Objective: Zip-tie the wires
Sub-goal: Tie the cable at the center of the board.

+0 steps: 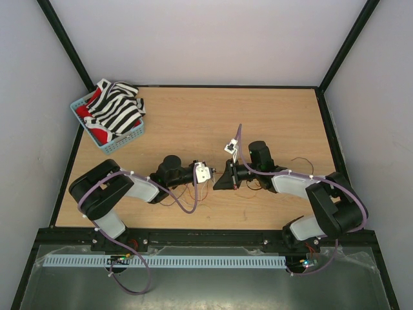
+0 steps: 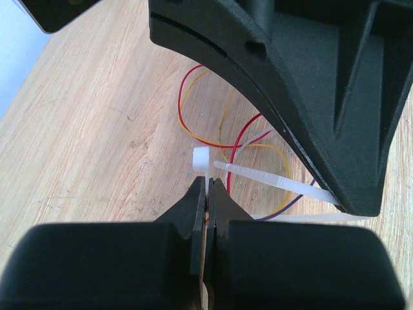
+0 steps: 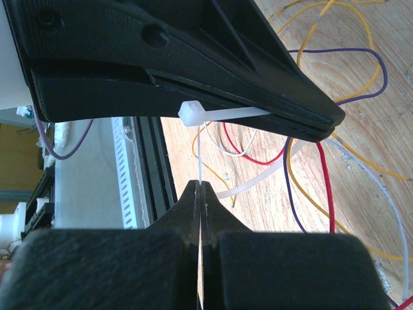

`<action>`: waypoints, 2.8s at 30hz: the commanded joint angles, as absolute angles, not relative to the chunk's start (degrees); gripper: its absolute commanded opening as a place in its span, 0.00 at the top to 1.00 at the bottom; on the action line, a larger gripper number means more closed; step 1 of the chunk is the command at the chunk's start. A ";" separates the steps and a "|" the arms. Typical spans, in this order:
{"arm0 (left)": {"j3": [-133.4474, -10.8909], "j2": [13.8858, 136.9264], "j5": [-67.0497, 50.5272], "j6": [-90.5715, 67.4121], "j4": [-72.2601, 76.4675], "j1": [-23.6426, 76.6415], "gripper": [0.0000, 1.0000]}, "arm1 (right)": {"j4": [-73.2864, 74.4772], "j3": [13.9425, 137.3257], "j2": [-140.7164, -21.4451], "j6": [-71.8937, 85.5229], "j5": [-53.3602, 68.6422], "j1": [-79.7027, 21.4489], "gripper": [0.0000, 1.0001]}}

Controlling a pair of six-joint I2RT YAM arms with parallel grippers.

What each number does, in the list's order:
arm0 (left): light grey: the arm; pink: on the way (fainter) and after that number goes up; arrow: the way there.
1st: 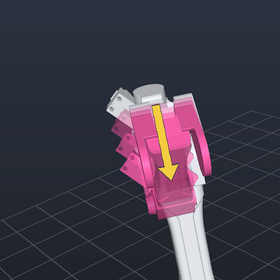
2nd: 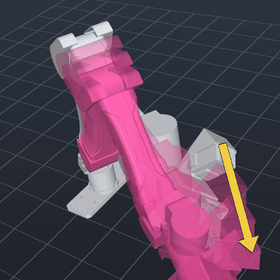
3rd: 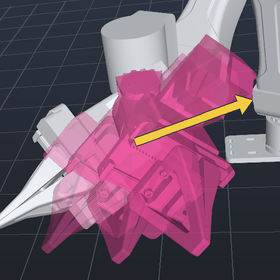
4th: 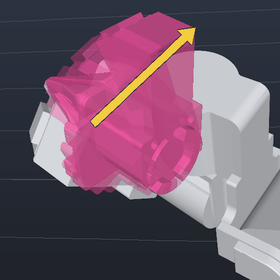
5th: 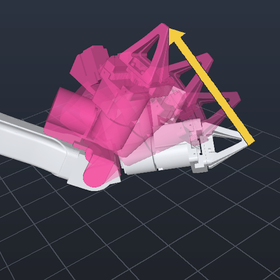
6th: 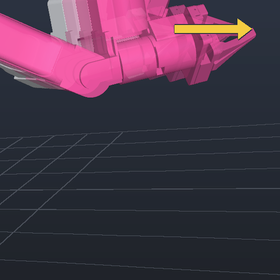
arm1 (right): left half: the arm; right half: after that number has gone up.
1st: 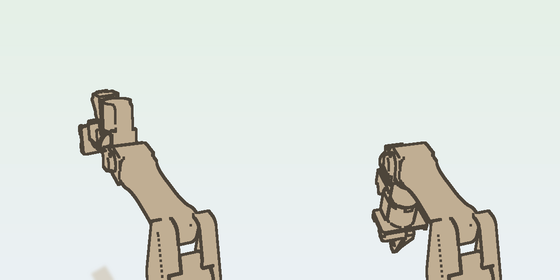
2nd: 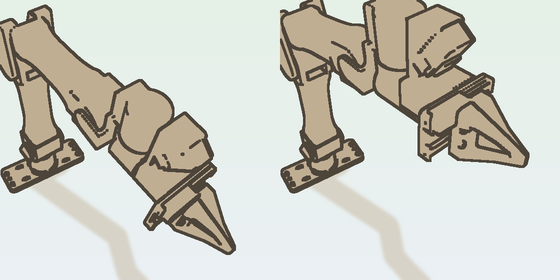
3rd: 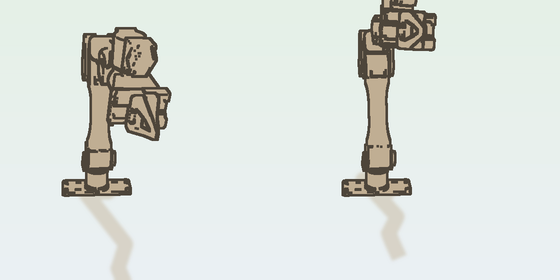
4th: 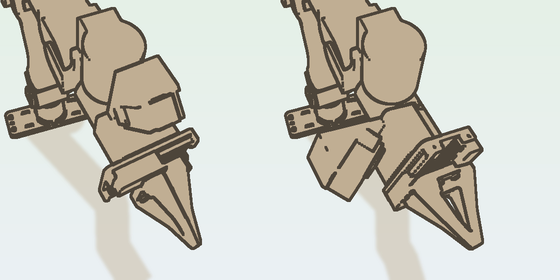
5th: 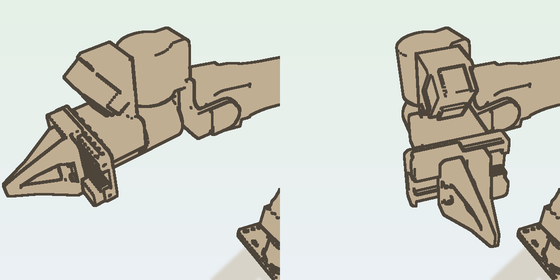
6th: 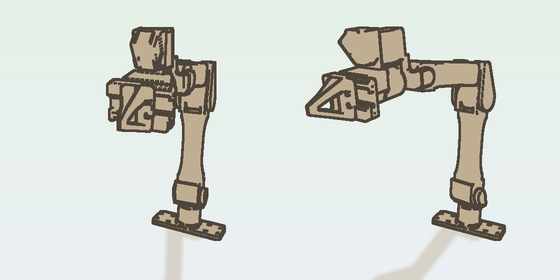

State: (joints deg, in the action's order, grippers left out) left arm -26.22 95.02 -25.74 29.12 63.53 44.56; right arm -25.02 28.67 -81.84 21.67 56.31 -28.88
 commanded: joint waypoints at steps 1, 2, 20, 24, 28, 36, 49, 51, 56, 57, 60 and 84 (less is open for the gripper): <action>-26.70 94.16 -26.73 29.31 65.69 44.24 1.00 | -26.26 29.79 -81.77 21.40 57.23 -28.90 1.00; -26.72 94.22 -26.72 29.31 65.74 44.23 1.00 | -26.28 29.83 -81.69 21.44 57.29 -28.87 1.00; -25.89 94.81 -27.81 31.20 66.08 44.82 1.00 | -25.76 30.42 -80.55 20.92 56.14 -28.89 1.00; -25.58 95.02 -27.57 31.45 66.43 44.88 1.00 | -25.75 30.50 -80.27 20.92 55.88 -28.86 1.00; -25.49 95.11 -27.29 31.51 66.69 44.93 1.00 | -25.68 30.50 -80.02 20.83 55.89 -28.89 1.00; -26.17 95.56 -27.15 28.86 66.98 44.33 1.00 | -24.70 29.36 -80.49 19.88 55.92 -28.88 1.00; -26.63 95.84 -26.86 28.37 67.21 44.07 1.00 | -24.26 28.00 -79.72 19.08 57.11 -28.93 1.00; -26.80 96.09 -27.21 27.85 67.25 43.88 1.00 | -24.09 27.82 -79.46 18.95 57.25 -28.88 1.00; -26.81 96.52 -27.66 27.84 67.69 43.75 1.00 | -24.00 27.66 -78.43 18.96 56.87 -28.84 1.00; -26.74 96.64 -27.69 27.87 67.87 43.76 1.00 | -24.01 27.83 -78.31 18.98 56.91 -28.87 1.00; -26.63 96.65 -27.77 28.10 68.08 43.75 1.00 | -23.93 28.30 -78.48 19.03 57.04 -28.85 1.00; -26.19 96.65 -27.95 28.22 68.72 43.76 1.00 | -25.04 28.65 -80.71 19.68 57.07 -28.88 1.00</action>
